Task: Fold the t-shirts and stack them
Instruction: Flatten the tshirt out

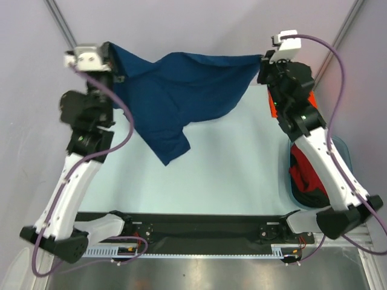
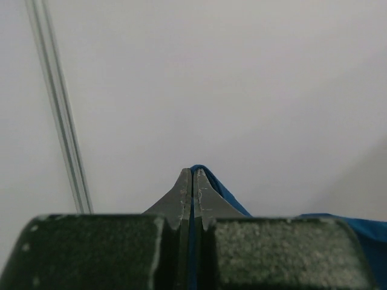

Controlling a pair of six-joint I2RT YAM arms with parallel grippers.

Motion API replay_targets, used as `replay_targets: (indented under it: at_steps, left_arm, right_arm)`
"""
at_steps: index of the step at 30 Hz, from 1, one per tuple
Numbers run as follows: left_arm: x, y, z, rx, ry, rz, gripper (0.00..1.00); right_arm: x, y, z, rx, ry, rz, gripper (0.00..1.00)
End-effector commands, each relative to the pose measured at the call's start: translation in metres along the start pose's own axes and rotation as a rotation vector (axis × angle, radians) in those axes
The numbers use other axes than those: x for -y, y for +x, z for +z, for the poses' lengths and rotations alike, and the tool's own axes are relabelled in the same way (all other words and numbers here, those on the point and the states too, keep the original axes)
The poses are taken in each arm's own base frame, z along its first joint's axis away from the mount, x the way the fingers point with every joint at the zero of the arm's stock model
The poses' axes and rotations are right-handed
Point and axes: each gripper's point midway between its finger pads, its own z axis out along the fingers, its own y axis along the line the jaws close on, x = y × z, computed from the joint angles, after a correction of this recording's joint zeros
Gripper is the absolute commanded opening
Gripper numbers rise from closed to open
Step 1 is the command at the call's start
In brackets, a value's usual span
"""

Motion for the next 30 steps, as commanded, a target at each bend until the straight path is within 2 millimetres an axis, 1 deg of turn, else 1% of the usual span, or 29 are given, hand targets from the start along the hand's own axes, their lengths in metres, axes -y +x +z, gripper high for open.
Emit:
replay_targets:
  at_steps: [1,3,4,5,6,7,8,9,10,13,14,16,17,18,19,20,21,22,23,24,25,26,27,28,29,30]
  left_arm:
    - [-0.048,-0.133,-0.057,0.302,-0.035,-0.078,0.00]
    - [-0.059,-0.167,-0.083,0.377,-0.022,-0.115,0.00]
    - [-0.070,-0.187,-0.105,0.421,-0.024,-0.134,0.00]
    - [-0.078,-0.205,-0.120,0.460,-0.024,-0.152,0.00]
    - [-0.082,-0.218,-0.132,0.487,-0.008,-0.174,0.00]
    - [-0.086,-0.225,-0.142,0.496,-0.004,-0.183,0.01]
    - [-0.096,-0.245,-0.165,0.545,-0.003,-0.202,0.00]
    - [-0.099,-0.253,-0.175,0.565,0.008,-0.212,0.01]
    - [-0.107,-0.267,-0.194,0.598,0.014,-0.225,0.00]
    - [-0.107,-0.279,-0.210,0.622,0.055,-0.237,0.00]
    - [-0.107,-0.284,-0.213,0.633,0.062,-0.238,0.00]
    - [-0.097,-0.280,-0.203,0.611,0.095,-0.226,0.00]
    - [-0.092,-0.273,-0.193,0.588,0.102,-0.222,0.00]
    - [-0.083,-0.261,-0.176,0.556,0.110,-0.216,0.00]
    - [-0.075,-0.251,-0.164,0.531,0.123,-0.210,0.00]
    - [-0.064,-0.230,-0.148,0.486,0.130,-0.198,0.00]
    - [-0.054,-0.214,-0.130,0.462,0.134,-0.201,0.00]
    - [-0.048,-0.199,-0.119,0.438,0.134,-0.202,0.00]
    - [-0.032,-0.159,-0.101,0.365,0.145,-0.191,0.00]
    - [-0.021,-0.137,-0.083,0.344,0.147,-0.187,0.00]
    - [-0.005,-0.092,-0.071,0.265,0.166,-0.172,0.00]
    - [0.005,-0.061,-0.060,0.218,0.169,-0.162,0.00]
    - [0.011,-0.042,-0.051,0.217,0.158,-0.162,0.00]
    - [0.032,0.029,-0.036,0.090,0.172,-0.132,0.00]
    - [0.031,0.054,-0.028,0.071,0.125,-0.118,0.00]
    - [0.036,0.088,-0.023,0.013,0.108,-0.101,0.00]
  right_arm:
    - [0.018,-0.140,-0.077,0.375,0.014,0.010,0.00]
    - [0.015,-0.155,-0.100,0.407,-0.001,-0.012,0.00]
    - [0.013,-0.171,-0.124,0.449,-0.033,0.004,0.00]
    - [0.011,-0.177,-0.135,0.462,-0.045,0.016,0.00]
    - [0.013,-0.181,-0.148,0.471,-0.060,0.020,0.00]
    - [0.007,-0.185,-0.160,0.475,-0.103,0.039,0.00]
    - [0.013,-0.195,-0.179,0.510,-0.124,0.060,0.00]
    - [0.012,-0.196,-0.186,0.504,-0.155,0.082,0.00]
    - [0.015,-0.205,-0.202,0.536,-0.184,0.100,0.00]
    - [0.014,-0.210,-0.215,0.540,-0.233,0.140,0.00]
    - [0.010,-0.213,-0.216,0.543,-0.260,0.144,0.00]
    - [0.003,-0.210,-0.210,0.530,-0.275,0.145,0.00]
    - [0.000,-0.206,-0.203,0.515,-0.269,0.141,0.00]
    - [-0.009,-0.197,-0.189,0.487,-0.267,0.128,0.00]
    - [-0.013,-0.191,-0.181,0.473,-0.266,0.118,0.00]
    - [-0.017,-0.181,-0.169,0.450,-0.249,0.097,0.00]
    - [-0.030,-0.162,-0.150,0.416,-0.248,0.073,0.00]
    - [-0.036,-0.145,-0.136,0.382,-0.234,0.057,0.00]
    - [-0.041,-0.135,-0.125,0.372,-0.229,0.056,0.00]
    - [-0.048,-0.096,-0.097,0.300,-0.215,0.017,0.00]
    - [-0.053,-0.075,-0.084,0.267,-0.228,0.011,0.00]
    - [-0.050,-0.066,-0.073,0.279,-0.211,0.043,0.00]
    - [-0.048,-0.003,-0.047,0.176,-0.184,0.017,0.00]
    - [-0.046,0.018,-0.036,0.156,-0.179,0.024,0.00]
    - [-0.044,0.035,-0.024,0.166,-0.165,0.051,0.00]
    - [-0.038,0.078,-0.013,0.104,-0.133,0.040,0.00]
